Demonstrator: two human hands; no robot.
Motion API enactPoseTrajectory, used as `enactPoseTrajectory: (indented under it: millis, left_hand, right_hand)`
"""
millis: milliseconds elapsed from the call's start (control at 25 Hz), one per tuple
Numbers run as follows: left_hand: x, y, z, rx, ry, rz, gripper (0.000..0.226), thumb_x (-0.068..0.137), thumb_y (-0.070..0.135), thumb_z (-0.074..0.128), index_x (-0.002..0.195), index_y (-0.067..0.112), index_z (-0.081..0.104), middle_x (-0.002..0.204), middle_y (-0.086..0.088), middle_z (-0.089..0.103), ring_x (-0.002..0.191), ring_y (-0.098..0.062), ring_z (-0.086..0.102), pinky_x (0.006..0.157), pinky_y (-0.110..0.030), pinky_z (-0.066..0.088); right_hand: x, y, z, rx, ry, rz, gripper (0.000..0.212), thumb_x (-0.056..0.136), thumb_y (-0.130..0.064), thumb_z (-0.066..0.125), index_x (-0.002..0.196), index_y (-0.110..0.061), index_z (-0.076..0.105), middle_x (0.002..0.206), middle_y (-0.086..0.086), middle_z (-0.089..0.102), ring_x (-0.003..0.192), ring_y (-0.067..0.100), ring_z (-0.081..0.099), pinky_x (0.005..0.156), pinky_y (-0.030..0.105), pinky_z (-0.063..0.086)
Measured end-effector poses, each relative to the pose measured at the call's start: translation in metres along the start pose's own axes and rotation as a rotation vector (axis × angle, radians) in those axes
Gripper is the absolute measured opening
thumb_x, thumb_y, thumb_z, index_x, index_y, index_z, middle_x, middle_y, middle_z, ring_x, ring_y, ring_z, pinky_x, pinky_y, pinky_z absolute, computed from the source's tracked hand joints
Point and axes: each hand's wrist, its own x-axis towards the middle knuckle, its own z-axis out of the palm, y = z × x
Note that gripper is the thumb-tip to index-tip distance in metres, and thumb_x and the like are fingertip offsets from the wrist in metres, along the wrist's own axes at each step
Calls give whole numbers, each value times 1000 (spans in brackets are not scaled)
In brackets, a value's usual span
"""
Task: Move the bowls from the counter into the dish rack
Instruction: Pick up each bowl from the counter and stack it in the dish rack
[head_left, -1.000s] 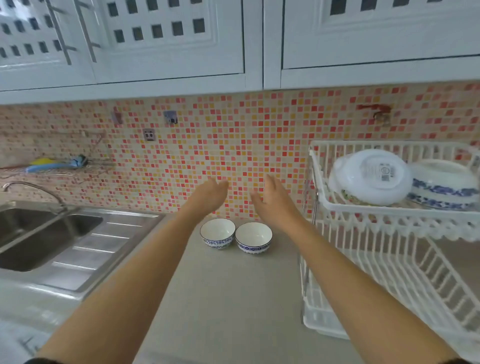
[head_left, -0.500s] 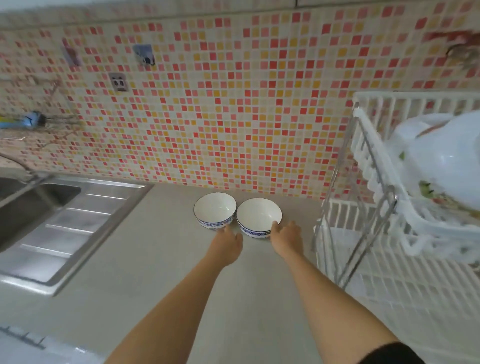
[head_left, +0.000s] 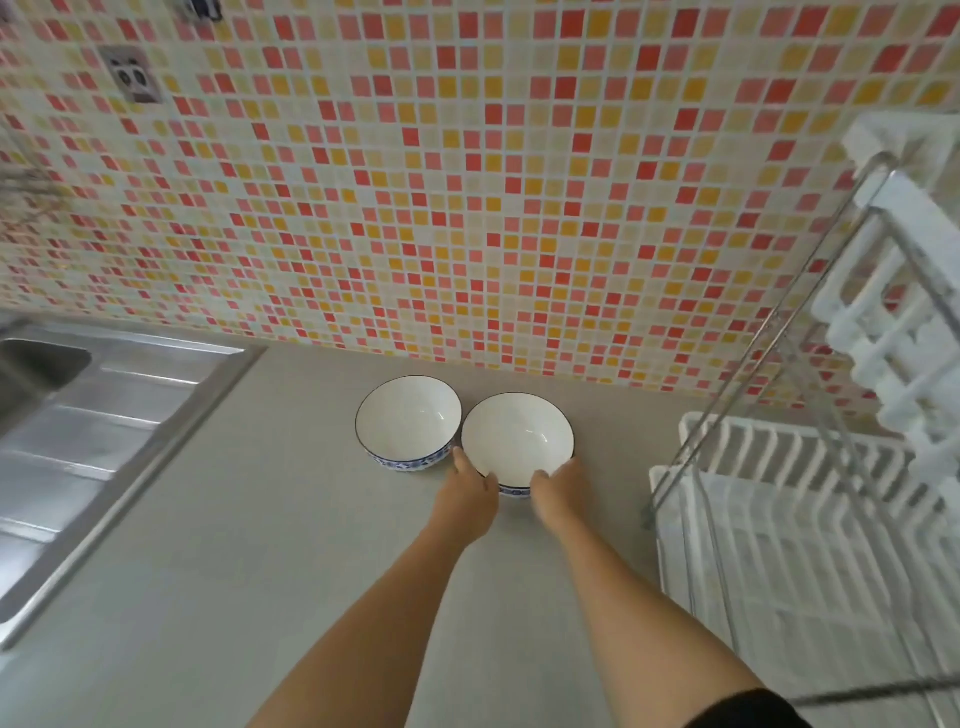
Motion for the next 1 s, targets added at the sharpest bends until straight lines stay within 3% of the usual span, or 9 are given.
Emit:
enactPoseTrajectory:
  millis: [120, 200, 320, 400, 480, 600, 760, 880, 1000]
  left_hand:
    - [1, 1, 7, 14, 8, -43, 75, 97, 20, 44, 151, -1, -4, 151, -20, 33, 133, -36, 42, 106, -38, 35]
    - [-2, 1, 8, -37, 29, -60, 78, 92, 7, 46, 152, 5, -4, 134, -21, 49, 118, -37, 53, 98, -39, 43]
    - [-18, -5, 0, -201, 64, -97, 77, 82, -6, 43, 150, 17, 15, 94, -11, 56, 87, -34, 58, 80, -47, 57]
    - [-37, -12, -6, -221, 113, -95, 59, 83, -6, 40, 139, 12, 34, 81, -8, 55, 80, -35, 59, 73, -47, 58]
    - [-60, -18, -12, -214, 200, -74, 46, 87, -3, 36, 132, 9, 39, 81, -12, 56, 76, -35, 57, 67, -41, 53]
    - [-111, -17, -29, -308, 335, 27, 42, 90, -1, 35, 131, 9, 40, 99, -17, 59, 85, -36, 56, 73, -40, 49]
    - [-179, -6, -72, -457, 486, 273, 53, 91, -2, 38, 140, 18, 32, 120, -3, 57, 97, -23, 55, 80, -37, 50]
    - [-225, 9, -107, -598, 508, 430, 51, 95, 7, 39, 137, 34, 38, 105, 5, 60, 96, -23, 57, 85, -48, 56]
    - [-280, 40, -137, -981, 352, 590, 24, 94, 28, 38, 110, 39, 51, 105, 6, 58, 92, -16, 58, 72, -29, 55]
  right_hand:
    - [2, 14, 4, 90, 23, -38, 44, 85, -3, 47, 128, 1, 43, 126, 19, 57, 107, 38, 59, 82, 36, 50]
    - [-7, 26, 4, 225, 34, -37, 39, 81, 4, 47, 120, 1, 44, 116, 18, 58, 93, 33, 60, 77, 44, 55]
    - [-33, 39, -6, 354, 19, -70, 36, 79, 11, 46, 113, 0, 45, 108, 13, 57, 85, 25, 55, 67, 28, 45]
    - [-57, 42, -15, 408, -28, -113, 34, 80, 13, 46, 108, -6, 42, 106, 9, 55, 87, 21, 53, 61, 24, 42]
    - [-81, 43, -21, 441, -67, -163, 38, 80, 13, 45, 107, -13, 37, 104, 4, 54, 87, 18, 54, 63, 23, 48]
    - [-128, 40, -32, 504, -56, -288, 43, 80, 10, 48, 108, -20, 35, 119, 7, 57, 98, 22, 59, 83, 46, 56]
    - [-197, 8, -76, 681, -204, -445, 31, 84, -39, 62, 97, -33, 34, 114, -5, 55, 99, 15, 59, 91, 51, 53]
    - [-243, -26, -116, 729, -393, -488, 62, 60, -83, 47, 105, -43, 36, 121, -5, 51, 109, 17, 56, 82, 44, 57]
    - [-288, -44, -158, 715, -392, -649, 56, 56, -84, 48, 103, -55, 39, 131, -7, 48, 126, 18, 48, 105, 54, 41]
